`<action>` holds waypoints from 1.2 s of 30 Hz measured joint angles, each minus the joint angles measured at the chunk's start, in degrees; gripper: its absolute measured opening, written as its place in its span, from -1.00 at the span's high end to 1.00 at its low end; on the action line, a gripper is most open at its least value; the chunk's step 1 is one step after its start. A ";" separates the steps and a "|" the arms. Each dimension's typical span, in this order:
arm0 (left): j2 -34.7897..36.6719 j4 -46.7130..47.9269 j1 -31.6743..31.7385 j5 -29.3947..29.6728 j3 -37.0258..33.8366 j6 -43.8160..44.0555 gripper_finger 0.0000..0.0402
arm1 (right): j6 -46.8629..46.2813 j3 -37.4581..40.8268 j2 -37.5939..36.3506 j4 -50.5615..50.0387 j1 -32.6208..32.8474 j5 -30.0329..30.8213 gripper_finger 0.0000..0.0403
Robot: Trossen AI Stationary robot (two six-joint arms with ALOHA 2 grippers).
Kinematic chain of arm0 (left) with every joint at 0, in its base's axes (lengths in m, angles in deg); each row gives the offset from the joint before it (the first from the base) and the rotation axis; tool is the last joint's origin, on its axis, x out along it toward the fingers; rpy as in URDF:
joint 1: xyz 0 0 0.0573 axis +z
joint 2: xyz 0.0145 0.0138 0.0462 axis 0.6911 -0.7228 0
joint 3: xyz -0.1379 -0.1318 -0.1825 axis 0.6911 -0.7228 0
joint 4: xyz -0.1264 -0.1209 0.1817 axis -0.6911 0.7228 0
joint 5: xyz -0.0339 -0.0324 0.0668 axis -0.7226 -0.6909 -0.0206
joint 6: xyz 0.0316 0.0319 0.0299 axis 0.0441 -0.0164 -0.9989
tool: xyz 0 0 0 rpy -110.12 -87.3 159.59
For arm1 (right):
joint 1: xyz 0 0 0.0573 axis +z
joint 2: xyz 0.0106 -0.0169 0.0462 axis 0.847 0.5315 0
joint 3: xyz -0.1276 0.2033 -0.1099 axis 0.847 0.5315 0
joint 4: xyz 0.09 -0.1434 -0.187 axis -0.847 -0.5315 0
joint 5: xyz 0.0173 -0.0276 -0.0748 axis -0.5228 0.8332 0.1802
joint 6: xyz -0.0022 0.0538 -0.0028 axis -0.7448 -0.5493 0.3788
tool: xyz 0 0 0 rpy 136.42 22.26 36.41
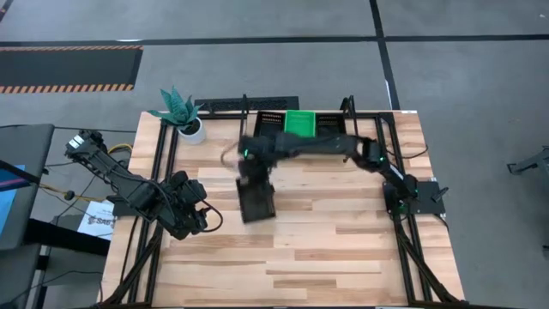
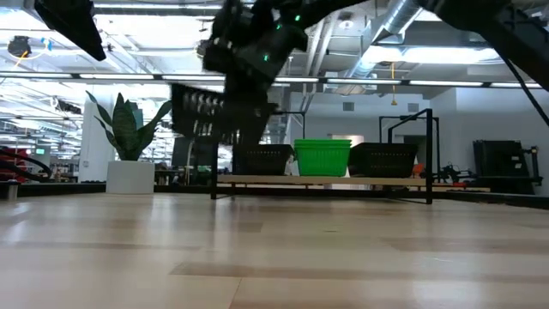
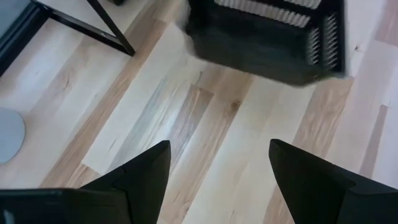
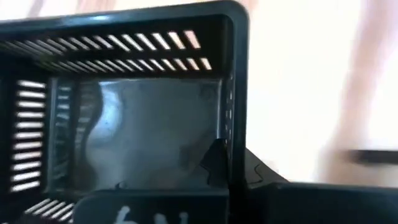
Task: Stack baskets on shelf by color
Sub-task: Stack the black basket on top of the black basket on the shelf
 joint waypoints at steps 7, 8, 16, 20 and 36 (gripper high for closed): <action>0.07 0.67 0.00 0.94 0.04 -0.02 -0.30 | 1.16 -1.96 -10.41 -0.61 -9.01 1.05 0.99; -0.01 0.65 0.00 1.17 0.04 -0.02 -0.30 | 0.61 -1.95 -11.85 -0.53 -10.74 1.54 0.98; 0.00 1.19 0.17 2.89 0.04 -0.65 -0.30 | -4.48 -1.86 -14.36 2.71 -24.10 -0.06 0.98; 0.01 1.19 0.17 2.97 0.04 -0.66 -0.30 | -3.89 -1.82 -11.57 3.58 -26.20 -3.02 0.99; 0.00 1.30 0.17 2.97 0.04 0.15 -0.30 | 3.83 -1.86 -7.18 5.05 -28.05 -3.84 0.98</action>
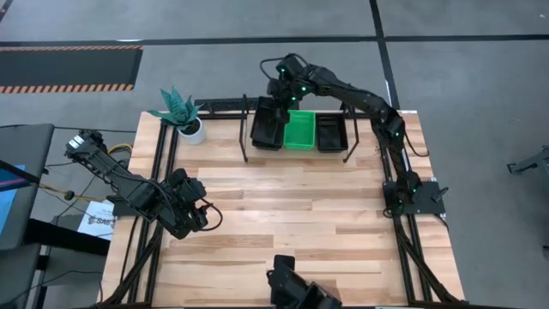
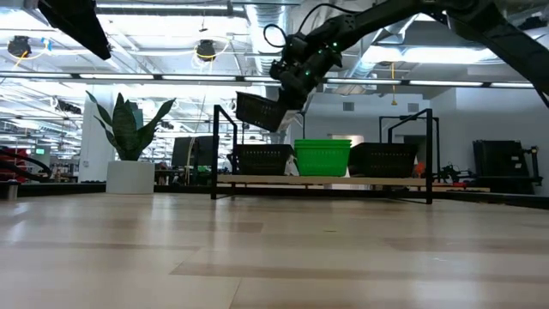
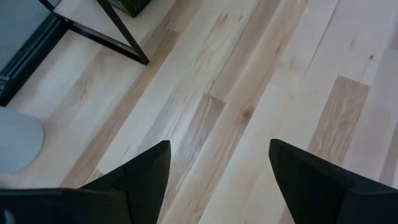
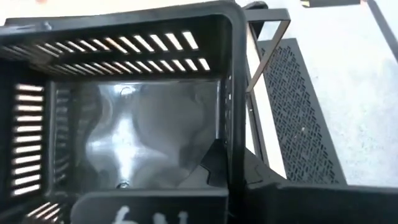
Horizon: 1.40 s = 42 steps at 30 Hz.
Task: Stack baskets on shelf by color
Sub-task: Stack the black basket on top of the black basket on the shelf
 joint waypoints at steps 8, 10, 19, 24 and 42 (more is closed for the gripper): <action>0.00 -0.02 0.00 0.94 0.00 0.02 -0.30 | 4.01 0.09 1.31 -0.04 -0.82 0.17 0.96; 0.00 -0.02 0.00 0.98 0.00 0.02 -0.30 | 4.51 -0.02 1.87 0.60 -1.01 0.10 0.96; 0.02 -0.02 0.01 1.33 0.00 0.02 -0.30 | 7.11 -0.02 2.62 0.65 -1.18 -0.20 0.96; 0.02 -0.02 0.00 1.57 0.00 0.04 -0.30 | 7.14 -0.02 2.61 0.56 -1.22 -0.31 0.86; 0.02 -0.02 0.00 1.81 -0.02 0.04 -0.30 | 6.63 0.01 2.82 1.76 -0.52 3.47 0.15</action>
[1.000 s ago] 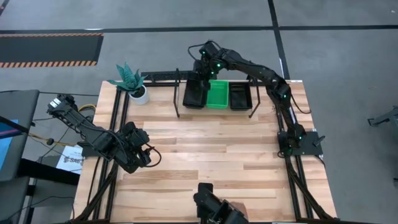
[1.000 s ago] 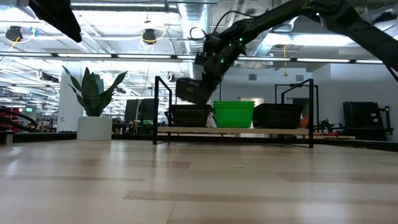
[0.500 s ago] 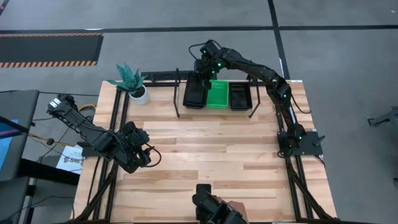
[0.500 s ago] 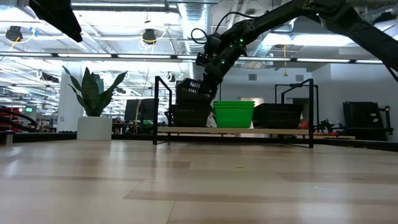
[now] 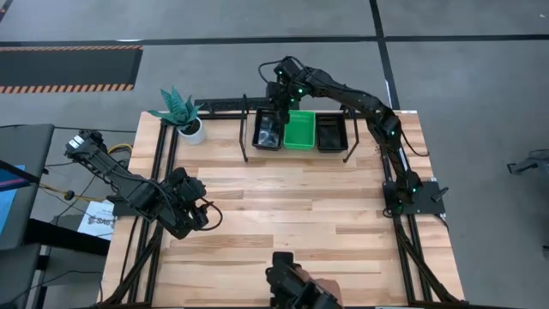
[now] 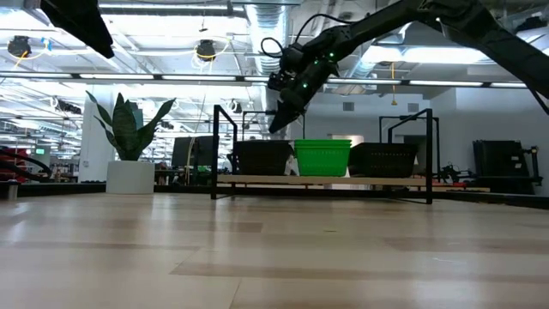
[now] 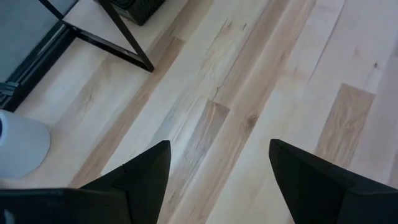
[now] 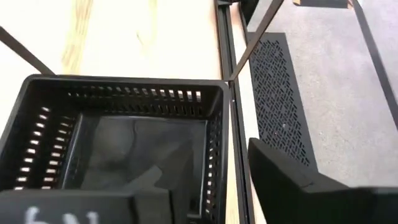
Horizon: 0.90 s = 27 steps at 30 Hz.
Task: Stack baskets on shelf by color
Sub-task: Stack the black basket on top of the black basket on the shelf
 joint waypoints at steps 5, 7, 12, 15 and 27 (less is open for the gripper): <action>0.00 -0.03 0.01 2.45 0.00 -0.47 -0.30 | -4.75 -1.71 -1.72 -0.69 0.04 0.57 0.01; 0.00 -0.19 0.26 3.61 0.00 -1.73 -0.30 | -6.54 -3.74 -2.91 -2.02 0.02 0.41 -0.02; 0.33 -1.12 2.83 4.09 -0.02 -3.04 -0.30 | -13.15 -7.71 -5.44 -2.11 0.02 0.51 -0.02; 0.33 -1.30 3.82 4.05 -0.02 -3.44 -0.30 | -14.96 -7.68 -5.53 -0.49 0.28 0.62 0.03; 0.26 -1.31 3.96 3.54 -0.02 -3.50 -0.30 | -16.47 -7.56 6.54 2.35 1.51 9.85 0.24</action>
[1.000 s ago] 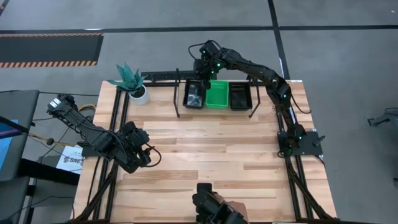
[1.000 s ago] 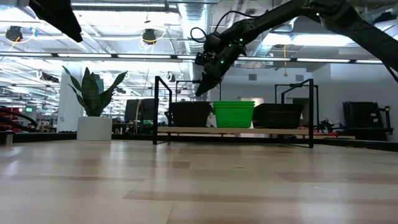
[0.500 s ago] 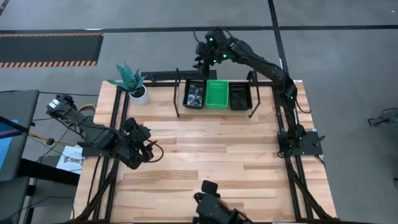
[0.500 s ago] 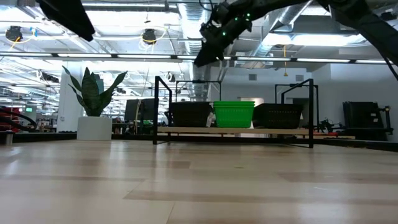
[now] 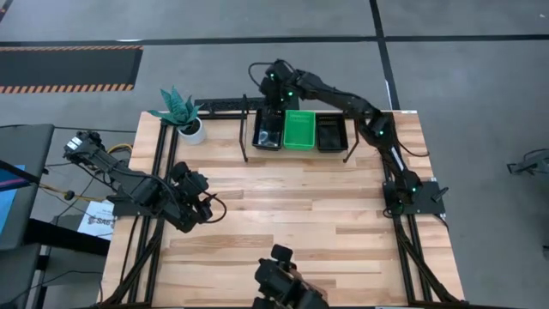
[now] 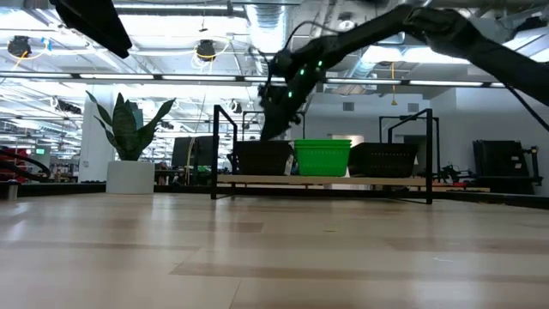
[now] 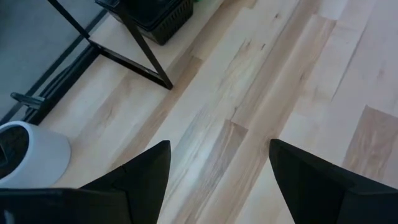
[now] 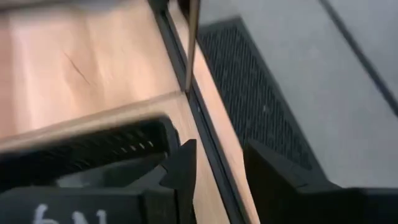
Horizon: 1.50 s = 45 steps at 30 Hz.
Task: Stack baskets on shelf by color
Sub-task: Stack the black basket on top of the black basket on the shelf, then return to Home Position
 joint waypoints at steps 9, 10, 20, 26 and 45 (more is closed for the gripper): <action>0.00 0.04 0.02 0.07 0.00 -0.30 -0.30 | 0.40 -0.04 2.87 -0.63 -0.15 0.16 0.30; 0.00 0.02 0.02 0.07 0.00 -0.20 -0.30 | 0.77 -0.04 2.63 -0.65 -0.01 0.16 0.30; 0.00 0.02 0.04 3.77 0.00 -3.32 -0.30 | 0.60 -0.09 -12.90 -8.35 0.31 -0.08 0.32; 0.00 0.15 0.04 0.54 0.00 -10.33 -0.30 | 2.97 -0.17 -27.53 -21.86 2.19 -0.33 0.31; 16.88 -38.19 17.78 -16.80 -3.86 -50.05 -0.30 | -4.97 50.28 -77.12 -3.69 7.63 -7.87 0.32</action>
